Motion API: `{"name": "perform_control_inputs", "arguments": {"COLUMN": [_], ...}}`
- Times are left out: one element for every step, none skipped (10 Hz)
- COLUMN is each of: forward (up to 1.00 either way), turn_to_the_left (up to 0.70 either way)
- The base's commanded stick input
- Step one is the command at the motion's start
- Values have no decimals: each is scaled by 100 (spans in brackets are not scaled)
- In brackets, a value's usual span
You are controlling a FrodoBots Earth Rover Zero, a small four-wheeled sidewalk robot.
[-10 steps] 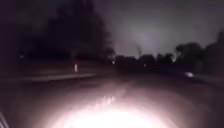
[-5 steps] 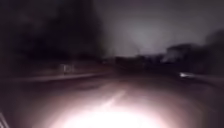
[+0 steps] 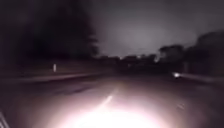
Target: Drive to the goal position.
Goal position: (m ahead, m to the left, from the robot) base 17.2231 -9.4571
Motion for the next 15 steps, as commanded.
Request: {"name": "perform_control_inputs", "arguments": {"forward": [70,70,70,70,70,70,70,70,70,70,70,70,70,70,70], "turn_to_the_left": [0,0,-12,-35,-35,-35,-24,0,0,0,0,0,0,0,0]}}
